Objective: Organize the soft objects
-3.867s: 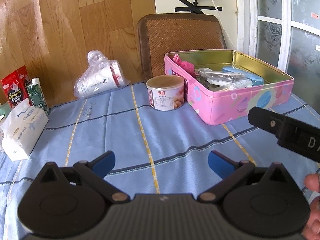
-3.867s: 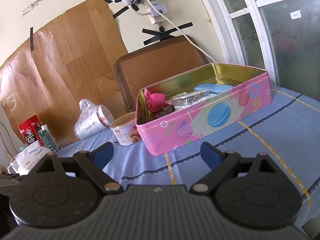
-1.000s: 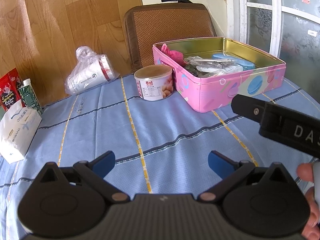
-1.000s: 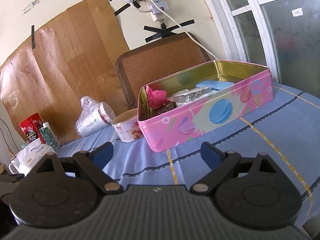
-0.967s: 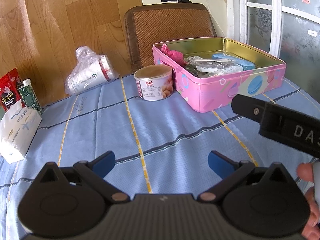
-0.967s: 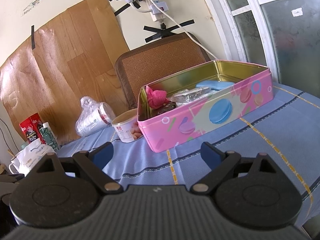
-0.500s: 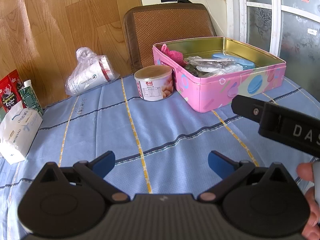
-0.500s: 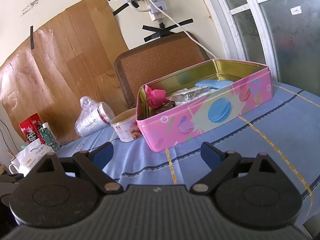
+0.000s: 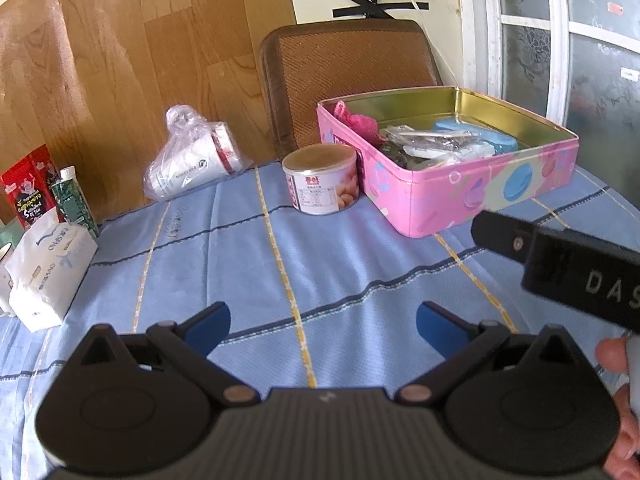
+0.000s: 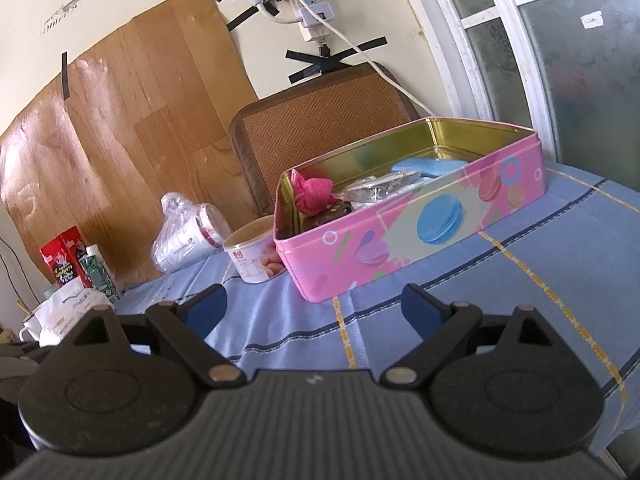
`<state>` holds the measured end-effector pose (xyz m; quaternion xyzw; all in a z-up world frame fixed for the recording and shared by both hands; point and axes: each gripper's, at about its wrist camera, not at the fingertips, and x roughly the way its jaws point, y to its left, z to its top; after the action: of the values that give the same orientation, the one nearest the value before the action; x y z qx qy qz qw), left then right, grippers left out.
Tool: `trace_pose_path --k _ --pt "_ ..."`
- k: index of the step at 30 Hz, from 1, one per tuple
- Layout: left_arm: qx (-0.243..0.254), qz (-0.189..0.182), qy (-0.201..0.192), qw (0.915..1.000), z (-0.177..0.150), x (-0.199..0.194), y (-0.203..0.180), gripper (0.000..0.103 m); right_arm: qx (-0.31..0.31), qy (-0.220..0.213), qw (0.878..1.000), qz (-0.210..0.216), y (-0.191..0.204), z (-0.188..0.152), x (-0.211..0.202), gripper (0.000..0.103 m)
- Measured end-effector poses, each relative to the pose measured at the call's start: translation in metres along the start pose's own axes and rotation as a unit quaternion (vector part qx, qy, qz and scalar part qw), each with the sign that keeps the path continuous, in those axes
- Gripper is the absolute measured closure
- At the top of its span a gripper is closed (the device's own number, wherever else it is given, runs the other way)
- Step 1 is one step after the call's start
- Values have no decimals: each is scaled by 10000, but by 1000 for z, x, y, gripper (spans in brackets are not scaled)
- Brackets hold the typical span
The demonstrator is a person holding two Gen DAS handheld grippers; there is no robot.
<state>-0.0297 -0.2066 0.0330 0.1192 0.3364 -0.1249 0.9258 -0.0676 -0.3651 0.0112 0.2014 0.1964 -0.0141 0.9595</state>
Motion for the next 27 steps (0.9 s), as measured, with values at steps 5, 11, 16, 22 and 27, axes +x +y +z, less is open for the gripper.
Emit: trace_pose_path --k 5,11,16,22,27 --pt "-61 107 -89 9999 2 -2 9 0 -44 62 10000 -5 2 -1 2 7" --pt "-225 312 -175 9991 7 -4 26 0 -71 99 9999 10 5 -2 4 7" --pt "-419 292 -141 9986 10 -1 40 0 -127 65 9999 -2 7 2 5 7" --pt "-401 344 -261 9983 23 -1 46 0 -108 -181 9998 -44 8 16 0 7" --pt "-291 345 -405 9982 31 -5 43 0 -108 -186 9997 -129 5 14 -2 7"
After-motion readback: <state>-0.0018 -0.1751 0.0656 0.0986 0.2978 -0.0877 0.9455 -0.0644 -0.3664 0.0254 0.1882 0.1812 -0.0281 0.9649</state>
